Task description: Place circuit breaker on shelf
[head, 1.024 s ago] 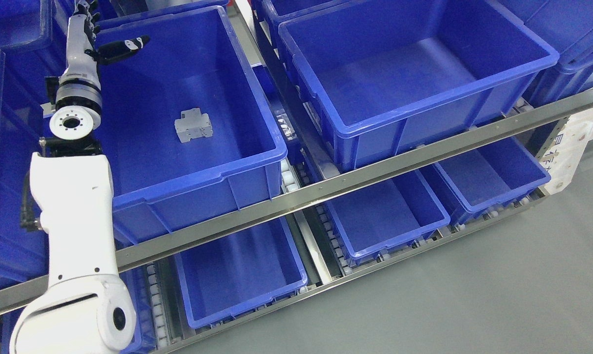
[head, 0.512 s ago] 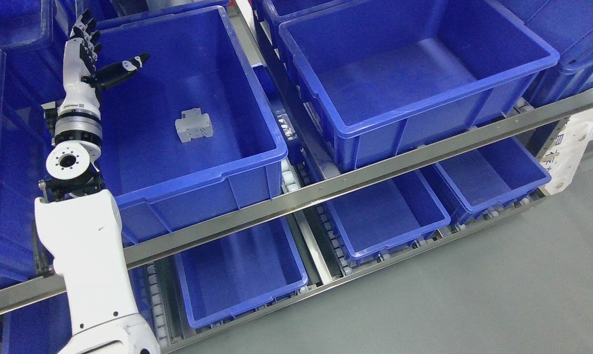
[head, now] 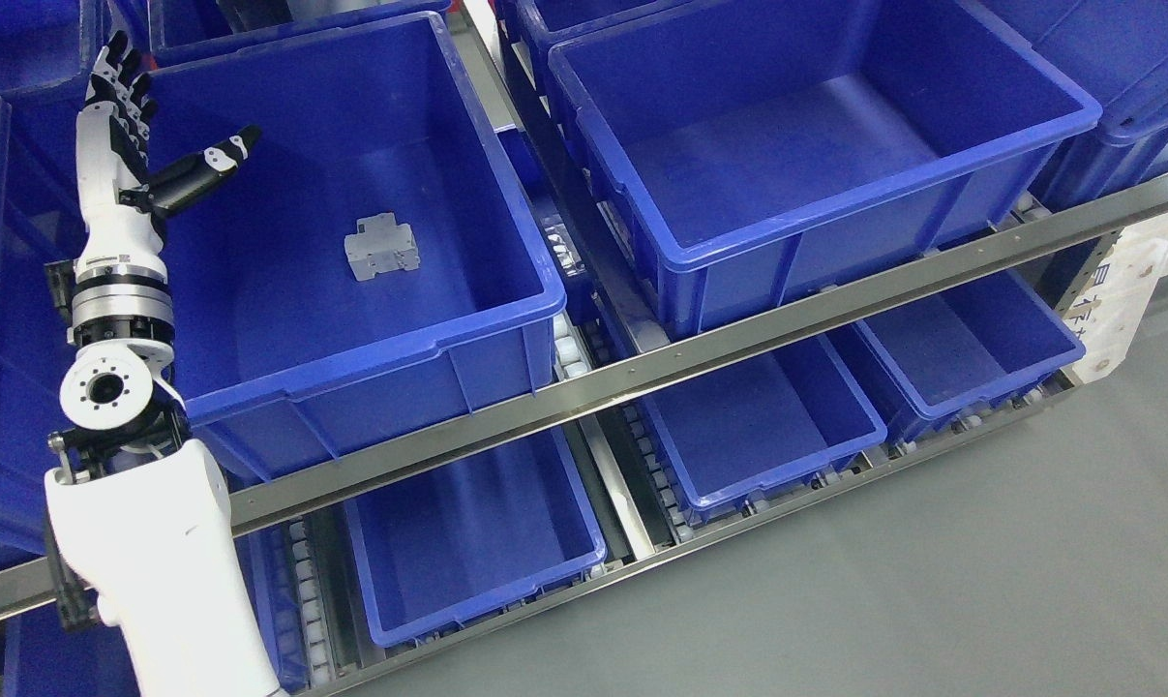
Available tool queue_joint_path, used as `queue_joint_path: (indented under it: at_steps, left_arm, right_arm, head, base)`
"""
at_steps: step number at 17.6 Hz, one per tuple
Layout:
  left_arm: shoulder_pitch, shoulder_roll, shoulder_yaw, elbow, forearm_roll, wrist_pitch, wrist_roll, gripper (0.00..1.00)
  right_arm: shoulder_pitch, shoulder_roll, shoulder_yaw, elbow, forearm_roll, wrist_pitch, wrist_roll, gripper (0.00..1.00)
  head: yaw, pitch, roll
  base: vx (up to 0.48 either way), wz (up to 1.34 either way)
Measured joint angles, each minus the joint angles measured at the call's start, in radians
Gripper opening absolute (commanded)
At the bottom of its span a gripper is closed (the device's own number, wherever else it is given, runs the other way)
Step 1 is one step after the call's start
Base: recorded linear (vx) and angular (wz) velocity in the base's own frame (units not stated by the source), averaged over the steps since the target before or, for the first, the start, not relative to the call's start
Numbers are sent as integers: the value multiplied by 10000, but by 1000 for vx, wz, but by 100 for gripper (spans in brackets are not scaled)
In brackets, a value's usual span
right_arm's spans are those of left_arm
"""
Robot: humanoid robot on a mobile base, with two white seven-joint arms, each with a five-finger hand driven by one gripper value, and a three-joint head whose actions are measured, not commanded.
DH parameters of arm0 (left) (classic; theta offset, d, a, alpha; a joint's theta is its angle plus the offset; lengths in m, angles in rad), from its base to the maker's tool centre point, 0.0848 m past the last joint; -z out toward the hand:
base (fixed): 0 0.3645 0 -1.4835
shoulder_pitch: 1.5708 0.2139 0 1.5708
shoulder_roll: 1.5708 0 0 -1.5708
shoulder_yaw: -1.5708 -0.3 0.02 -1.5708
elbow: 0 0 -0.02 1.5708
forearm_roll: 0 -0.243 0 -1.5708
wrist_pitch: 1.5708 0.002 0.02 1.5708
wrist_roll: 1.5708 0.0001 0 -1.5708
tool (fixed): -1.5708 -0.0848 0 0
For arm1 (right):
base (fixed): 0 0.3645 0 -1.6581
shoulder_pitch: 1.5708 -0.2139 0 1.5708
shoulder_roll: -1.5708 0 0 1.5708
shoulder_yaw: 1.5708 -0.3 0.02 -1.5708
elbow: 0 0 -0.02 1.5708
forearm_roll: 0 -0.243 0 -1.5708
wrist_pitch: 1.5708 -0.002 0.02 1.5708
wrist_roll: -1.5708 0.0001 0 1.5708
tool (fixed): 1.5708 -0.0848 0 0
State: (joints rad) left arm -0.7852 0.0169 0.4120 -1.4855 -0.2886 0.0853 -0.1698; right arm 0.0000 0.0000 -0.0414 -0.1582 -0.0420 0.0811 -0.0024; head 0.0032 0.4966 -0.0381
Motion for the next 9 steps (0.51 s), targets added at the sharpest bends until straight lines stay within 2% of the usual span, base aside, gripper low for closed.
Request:
queue_joint_path:
  at_steps: [9]
  left_arm:
    - [512,-97,-27,-985,62,29,0,100]
  right_arm:
    - [0,0,0,0,0,0,0,100]
  head:
    - [0,0,0]
  base:
    - [0,-1]
